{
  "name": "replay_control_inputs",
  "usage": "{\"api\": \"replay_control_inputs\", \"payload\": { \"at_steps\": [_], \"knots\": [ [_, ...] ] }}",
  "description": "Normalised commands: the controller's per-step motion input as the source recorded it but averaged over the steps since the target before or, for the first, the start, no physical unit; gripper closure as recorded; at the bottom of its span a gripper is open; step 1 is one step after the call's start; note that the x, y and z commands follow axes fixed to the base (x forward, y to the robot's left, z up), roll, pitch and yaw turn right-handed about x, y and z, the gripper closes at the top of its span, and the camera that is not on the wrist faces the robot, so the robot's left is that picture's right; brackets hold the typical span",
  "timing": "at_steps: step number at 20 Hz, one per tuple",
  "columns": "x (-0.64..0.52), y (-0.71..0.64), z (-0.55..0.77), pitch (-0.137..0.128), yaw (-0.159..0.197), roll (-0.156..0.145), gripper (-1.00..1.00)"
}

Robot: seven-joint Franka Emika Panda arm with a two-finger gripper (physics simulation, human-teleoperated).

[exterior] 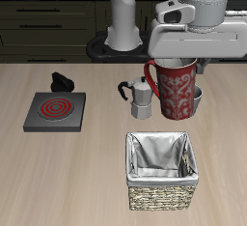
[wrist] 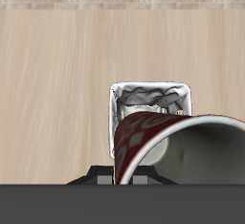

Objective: Place the red mug in the basket

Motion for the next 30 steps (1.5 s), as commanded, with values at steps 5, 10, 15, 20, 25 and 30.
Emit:
{"api": "replay_control_inputs", "payload": {
  "at_steps": [5,10,15,20,25,30],
  "knots": [
    [0.11,0.0,-0.2,0.02,0.0,-0.012,1.0],
    [0.19,-0.03,-0.37,0.039,0.024,-0.011,1.0],
    [0.17,-0.18,-0.33,0.046,-0.007,-0.026,1.0],
    [0.11,-0.19,-0.27,0.04,-0.028,-0.016,1.0],
    [0.09,0.01,-0.37,0.049,-0.004,0.006,1.0],
    [0.12,0.0,-0.45,0.055,0.045,0.019,1.0]
  ]
}}
